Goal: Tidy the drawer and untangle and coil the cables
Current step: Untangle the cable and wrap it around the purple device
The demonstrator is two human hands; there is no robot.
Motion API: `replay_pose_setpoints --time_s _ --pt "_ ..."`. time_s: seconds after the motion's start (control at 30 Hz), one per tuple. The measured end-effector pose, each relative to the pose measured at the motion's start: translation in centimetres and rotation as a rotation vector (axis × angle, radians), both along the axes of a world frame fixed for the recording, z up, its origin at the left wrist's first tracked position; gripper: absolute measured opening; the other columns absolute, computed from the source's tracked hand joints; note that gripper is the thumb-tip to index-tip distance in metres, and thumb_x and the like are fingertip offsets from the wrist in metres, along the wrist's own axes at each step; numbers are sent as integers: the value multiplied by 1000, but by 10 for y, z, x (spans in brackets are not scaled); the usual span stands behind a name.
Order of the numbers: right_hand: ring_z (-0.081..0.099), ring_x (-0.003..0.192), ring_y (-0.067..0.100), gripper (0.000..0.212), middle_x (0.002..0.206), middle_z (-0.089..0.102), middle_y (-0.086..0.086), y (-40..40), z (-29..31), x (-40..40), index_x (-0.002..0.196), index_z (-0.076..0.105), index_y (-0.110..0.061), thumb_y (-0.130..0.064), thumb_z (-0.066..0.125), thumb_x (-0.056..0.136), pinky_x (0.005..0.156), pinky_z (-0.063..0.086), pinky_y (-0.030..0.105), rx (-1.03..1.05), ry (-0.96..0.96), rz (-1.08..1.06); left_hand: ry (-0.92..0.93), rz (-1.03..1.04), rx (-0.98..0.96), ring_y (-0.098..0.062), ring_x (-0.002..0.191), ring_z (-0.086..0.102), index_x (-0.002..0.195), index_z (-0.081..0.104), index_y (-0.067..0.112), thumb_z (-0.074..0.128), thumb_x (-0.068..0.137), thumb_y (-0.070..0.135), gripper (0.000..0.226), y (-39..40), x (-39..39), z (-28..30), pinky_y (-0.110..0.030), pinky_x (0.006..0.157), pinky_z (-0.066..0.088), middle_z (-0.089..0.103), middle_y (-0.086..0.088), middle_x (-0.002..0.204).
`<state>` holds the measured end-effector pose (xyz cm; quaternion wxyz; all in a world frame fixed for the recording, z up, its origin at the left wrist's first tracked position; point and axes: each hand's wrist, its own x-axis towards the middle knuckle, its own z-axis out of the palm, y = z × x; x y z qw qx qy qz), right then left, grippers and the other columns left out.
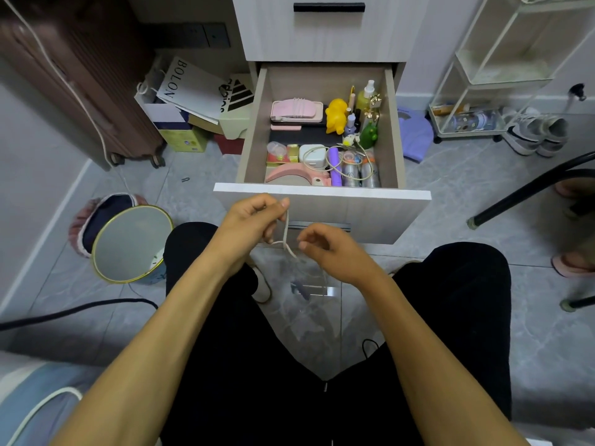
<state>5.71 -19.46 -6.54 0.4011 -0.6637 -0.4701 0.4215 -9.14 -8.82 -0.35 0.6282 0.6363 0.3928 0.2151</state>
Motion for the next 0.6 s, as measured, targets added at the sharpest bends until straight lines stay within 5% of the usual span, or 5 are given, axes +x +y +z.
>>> replay_pose_setpoints --time_s 0.27,0.47,0.6 --pt "66 96 29 14 98 72 10 10 11 -9 100 72 -7 -16 66 91 94 50 49 80 169 7 -1 -50 -73 -9 45 31 72 59 11 60 95 26 28 -4 1 5 -19 42 24 39 0 51" --pt "67 97 25 14 99 73 7 7 12 -11 101 72 -6 -13 67 90 97 50 47 63 226 26 -21 -71 -97 -9 45 30 73 59 10 59 95 26 28 -4 -1 5 -18 42 24 39 -1 52" --pt "68 102 18 17 105 73 9 4 16 -15 105 67 1 -9 65 91 99 50 33 28 325 18 -19 -75 -106 -7 43 31 73 60 10 59 96 26 28 -5 -2 4 -17 42 25 38 -2 53"
